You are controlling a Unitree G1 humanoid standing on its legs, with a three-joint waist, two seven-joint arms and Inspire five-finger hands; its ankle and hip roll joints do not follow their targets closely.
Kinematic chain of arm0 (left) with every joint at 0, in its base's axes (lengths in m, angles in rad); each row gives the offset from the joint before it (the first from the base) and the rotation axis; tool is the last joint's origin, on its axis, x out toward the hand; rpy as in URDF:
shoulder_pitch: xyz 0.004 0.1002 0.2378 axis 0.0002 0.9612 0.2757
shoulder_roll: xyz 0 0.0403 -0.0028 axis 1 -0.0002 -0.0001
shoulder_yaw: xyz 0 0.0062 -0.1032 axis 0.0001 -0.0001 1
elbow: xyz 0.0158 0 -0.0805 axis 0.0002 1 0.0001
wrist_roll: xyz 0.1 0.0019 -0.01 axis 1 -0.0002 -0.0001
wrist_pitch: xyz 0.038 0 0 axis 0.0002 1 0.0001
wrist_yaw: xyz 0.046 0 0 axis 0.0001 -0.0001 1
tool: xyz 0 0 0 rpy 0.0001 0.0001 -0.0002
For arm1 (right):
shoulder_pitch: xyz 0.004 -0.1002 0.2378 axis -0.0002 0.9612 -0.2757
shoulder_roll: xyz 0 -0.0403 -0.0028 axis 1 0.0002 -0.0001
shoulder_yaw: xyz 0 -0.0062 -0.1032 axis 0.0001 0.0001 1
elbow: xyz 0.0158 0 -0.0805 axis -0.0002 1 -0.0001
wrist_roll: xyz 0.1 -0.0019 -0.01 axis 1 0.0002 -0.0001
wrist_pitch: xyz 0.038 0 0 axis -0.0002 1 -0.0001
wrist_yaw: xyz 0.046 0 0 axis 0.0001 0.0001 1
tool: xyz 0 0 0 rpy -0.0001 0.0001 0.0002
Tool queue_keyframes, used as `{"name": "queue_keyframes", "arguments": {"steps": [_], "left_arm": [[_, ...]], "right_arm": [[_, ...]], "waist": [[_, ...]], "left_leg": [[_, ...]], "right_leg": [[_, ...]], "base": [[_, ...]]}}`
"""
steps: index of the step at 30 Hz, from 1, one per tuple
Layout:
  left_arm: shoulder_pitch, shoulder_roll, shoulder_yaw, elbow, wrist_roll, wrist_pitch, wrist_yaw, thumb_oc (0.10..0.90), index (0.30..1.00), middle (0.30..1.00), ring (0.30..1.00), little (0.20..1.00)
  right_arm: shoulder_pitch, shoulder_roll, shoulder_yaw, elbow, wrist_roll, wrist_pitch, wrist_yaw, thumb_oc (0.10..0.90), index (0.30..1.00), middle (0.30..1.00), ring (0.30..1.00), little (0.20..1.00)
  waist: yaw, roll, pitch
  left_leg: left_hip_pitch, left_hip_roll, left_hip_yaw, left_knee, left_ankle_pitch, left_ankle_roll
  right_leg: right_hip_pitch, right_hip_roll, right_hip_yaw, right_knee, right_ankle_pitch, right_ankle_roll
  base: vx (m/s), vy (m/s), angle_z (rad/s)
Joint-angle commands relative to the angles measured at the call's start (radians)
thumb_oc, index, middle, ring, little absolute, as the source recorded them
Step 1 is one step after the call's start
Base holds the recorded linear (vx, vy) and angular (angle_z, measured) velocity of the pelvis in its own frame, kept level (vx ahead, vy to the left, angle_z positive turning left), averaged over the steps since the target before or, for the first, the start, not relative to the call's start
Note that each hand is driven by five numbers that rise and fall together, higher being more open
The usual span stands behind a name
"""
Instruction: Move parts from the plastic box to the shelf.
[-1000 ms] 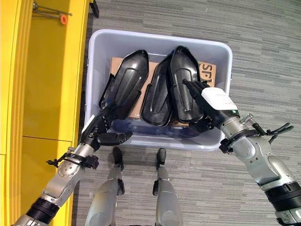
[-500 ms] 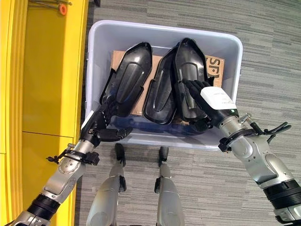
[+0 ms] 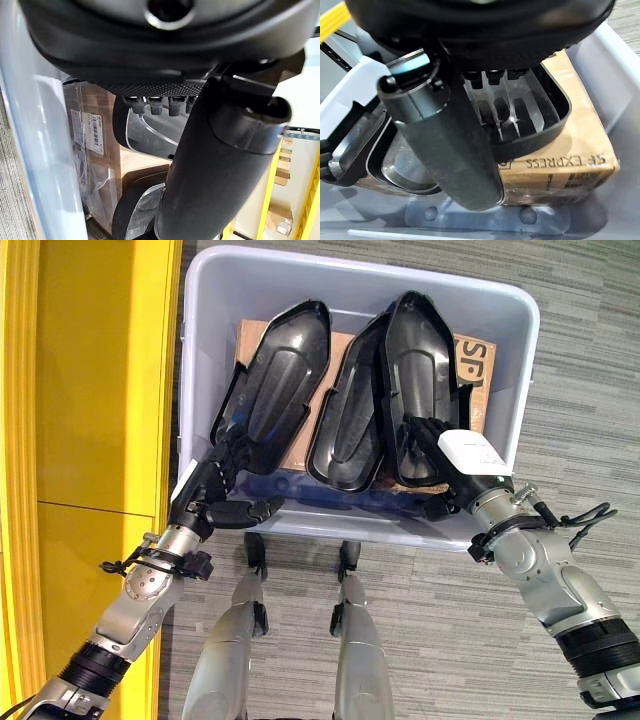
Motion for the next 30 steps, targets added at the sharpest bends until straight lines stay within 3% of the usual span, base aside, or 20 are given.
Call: {"name": "queue_keyframes", "arguments": {"steps": [1,13,21,22,23,24,30], "left_arm": [[0.032,0.025,0.032,-0.149,-0.038,-0.087,0.018,0.900,1.000,1.000,1.000,1.000],[0.003,0.025,0.023,-0.182,-0.027,-0.088,0.060,0.900,1.000,1.000,1.000,1.000],[-0.028,0.023,0.026,-0.181,-0.013,-0.091,0.088,0.900,1.000,1.000,1.000,1.000],[-0.033,0.024,0.031,-0.176,-0.010,-0.094,0.097,0.900,1.000,1.000,1.000,1.000],[-0.033,0.024,0.031,-0.176,-0.009,-0.094,0.097,0.900,1.000,1.000,1.000,1.000],[-0.035,0.024,0.031,-0.174,-0.010,-0.095,0.099,0.900,1.000,1.000,1.000,1.000],[-0.042,0.021,0.027,-0.167,-0.005,-0.087,0.097,0.900,1.000,1.000,1.000,1.000]], "right_arm": [[-0.086,-0.030,0.003,-0.009,-0.024,-0.022,-0.070,0.900,1.000,1.000,1.000,1.000],[-0.164,0.016,0.060,0.119,-0.063,0.019,-0.122,0.900,1.000,1.000,1.000,1.000],[-0.198,0.043,0.121,0.189,-0.064,0.034,-0.113,0.900,1.000,1.000,1.000,1.000],[-0.201,0.050,0.135,0.206,-0.069,0.041,-0.105,0.645,0.643,0.643,0.643,0.643],[-0.203,0.050,0.136,0.207,-0.069,0.041,-0.105,0.596,0.575,0.575,0.575,0.575],[-0.208,0.049,0.148,0.217,-0.079,0.043,-0.104,0.400,0.300,0.300,0.300,0.300],[-0.166,0.045,0.154,0.162,-0.107,0.048,-0.063,0.400,0.300,0.300,0.300,0.300]], "waist": [[-0.026,-0.011,-0.015],[-0.019,0.015,-0.015],[-0.014,0.025,-0.015],[-0.012,0.029,-0.015],[-0.012,0.029,-0.015],[-0.011,0.030,-0.015],[-0.013,0.021,-0.015]], "left_leg": [[-0.093,0.071,-0.107,0.242,-0.178,-0.059],[-0.286,0.064,-0.160,0.433,-0.238,-0.051],[-0.352,0.052,-0.179,0.480,-0.249,-0.050],[-0.360,0.048,-0.183,0.488,-0.251,-0.049],[-0.361,0.047,-0.183,0.488,-0.251,-0.049],[-0.361,0.047,-0.183,0.488,-0.251,-0.048],[-0.328,0.045,-0.180,0.470,-0.252,-0.047]], "right_leg": [[-0.019,-0.054,0.081,0.142,-0.088,0.037],[-0.216,-0.057,0.093,0.399,-0.184,0.012],[-0.279,-0.066,0.097,0.475,-0.216,0.004],[-0.291,-0.067,0.100,0.488,-0.221,0.002],[-0.291,-0.067,0.100,0.489,-0.221,0.002],[-0.291,-0.067,0.099,0.490,-0.222,0.002],[-0.253,-0.071,0.087,0.477,-0.225,0.005]], "base": [[-0.01,-0.036,0.22],[-0.02,-0.021,0.12],[0.00,-0.009,0.05],[0.01,-0.006,0.10],[0.01,0.002,0.08],[0.01,0.009,0.03],[0.01,0.009,0.01]]}}
